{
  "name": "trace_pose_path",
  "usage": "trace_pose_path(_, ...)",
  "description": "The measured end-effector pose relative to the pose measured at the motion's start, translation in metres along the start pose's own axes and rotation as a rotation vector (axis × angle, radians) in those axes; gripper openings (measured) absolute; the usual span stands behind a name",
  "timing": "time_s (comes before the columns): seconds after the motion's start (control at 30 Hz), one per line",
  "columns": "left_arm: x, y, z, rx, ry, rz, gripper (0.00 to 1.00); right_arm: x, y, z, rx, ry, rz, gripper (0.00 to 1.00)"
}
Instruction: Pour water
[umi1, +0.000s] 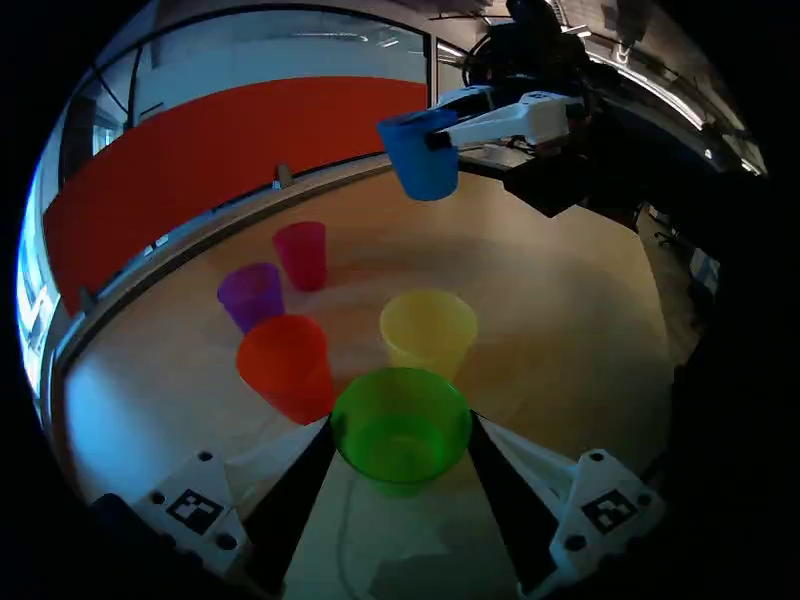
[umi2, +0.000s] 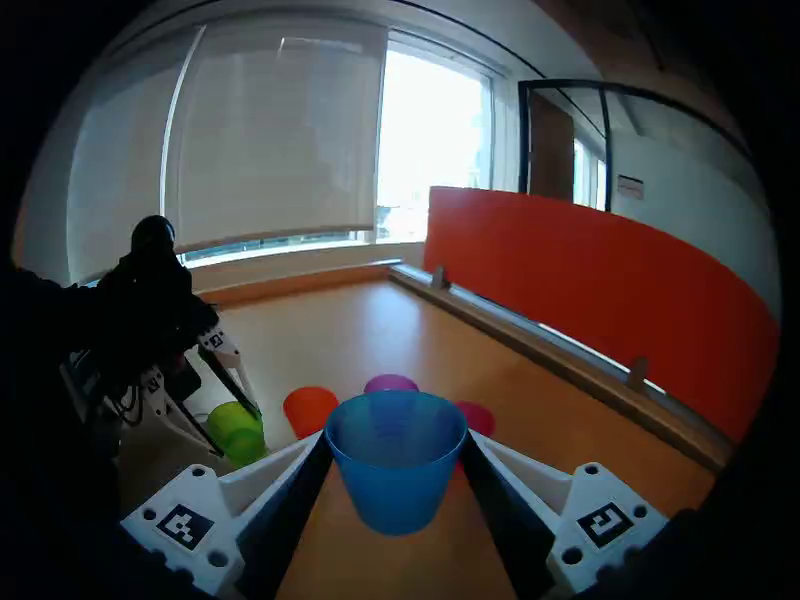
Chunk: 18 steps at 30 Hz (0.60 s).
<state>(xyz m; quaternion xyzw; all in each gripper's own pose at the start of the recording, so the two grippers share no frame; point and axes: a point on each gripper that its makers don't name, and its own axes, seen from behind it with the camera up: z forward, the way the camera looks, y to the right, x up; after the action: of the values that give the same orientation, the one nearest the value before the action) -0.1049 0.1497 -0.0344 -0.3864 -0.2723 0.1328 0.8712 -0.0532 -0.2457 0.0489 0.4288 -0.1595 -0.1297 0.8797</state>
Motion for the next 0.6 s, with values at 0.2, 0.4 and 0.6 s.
trace_pose_path(0.2,-0.006,0.002,0.001,-0.009,0.001,-0.015,0.89,0.000,-0.001,0.001,0.000,-0.005,-0.005,0.91)
trace_pose_path(0.4,-0.010,0.000,0.002,-0.005,-0.001,-0.023,0.89,0.000,-0.003,0.002,0.002,-0.009,-0.007,0.91)
trace_pose_path(0.6,-0.012,-0.001,0.000,-0.003,0.005,-0.032,0.89,-0.005,-0.006,0.004,0.004,-0.018,-0.005,0.91)
